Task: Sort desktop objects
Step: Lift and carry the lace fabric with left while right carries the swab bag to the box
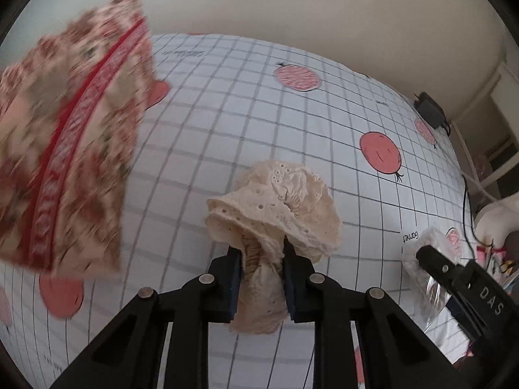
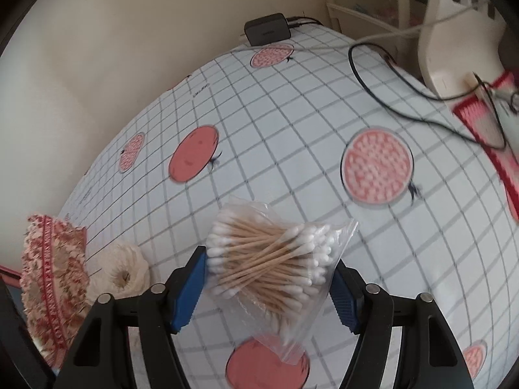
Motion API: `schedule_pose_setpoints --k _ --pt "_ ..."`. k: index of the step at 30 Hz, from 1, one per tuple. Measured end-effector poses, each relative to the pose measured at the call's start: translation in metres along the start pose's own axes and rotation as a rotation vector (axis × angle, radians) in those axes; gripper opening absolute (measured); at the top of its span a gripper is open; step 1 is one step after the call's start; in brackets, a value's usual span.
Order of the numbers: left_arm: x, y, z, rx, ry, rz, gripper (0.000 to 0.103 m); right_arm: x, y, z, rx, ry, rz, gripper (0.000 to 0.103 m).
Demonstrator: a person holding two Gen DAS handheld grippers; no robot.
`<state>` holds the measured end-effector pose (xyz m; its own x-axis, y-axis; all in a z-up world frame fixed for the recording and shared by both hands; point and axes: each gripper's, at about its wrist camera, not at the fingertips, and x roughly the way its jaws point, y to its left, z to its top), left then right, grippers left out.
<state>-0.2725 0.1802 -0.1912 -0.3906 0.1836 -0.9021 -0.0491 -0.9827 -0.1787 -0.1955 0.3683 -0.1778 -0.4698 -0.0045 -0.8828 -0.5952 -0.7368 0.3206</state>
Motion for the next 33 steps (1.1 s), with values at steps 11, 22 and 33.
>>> schedule_pose_setpoints --k 11,22,33 --pt "-0.063 0.004 0.004 0.0 -0.124 -0.072 0.023 -0.058 0.018 -0.013 -0.018 -0.094 0.097 0.072" --pt "-0.096 0.008 0.005 0.018 -0.2 -0.122 0.023 -0.081 0.035 -0.01 -0.042 -0.171 0.149 0.072" --pt "-0.107 0.033 0.009 -0.088 -0.263 -0.136 0.023 -0.093 0.052 -0.017 -0.073 -0.24 0.239 0.072"
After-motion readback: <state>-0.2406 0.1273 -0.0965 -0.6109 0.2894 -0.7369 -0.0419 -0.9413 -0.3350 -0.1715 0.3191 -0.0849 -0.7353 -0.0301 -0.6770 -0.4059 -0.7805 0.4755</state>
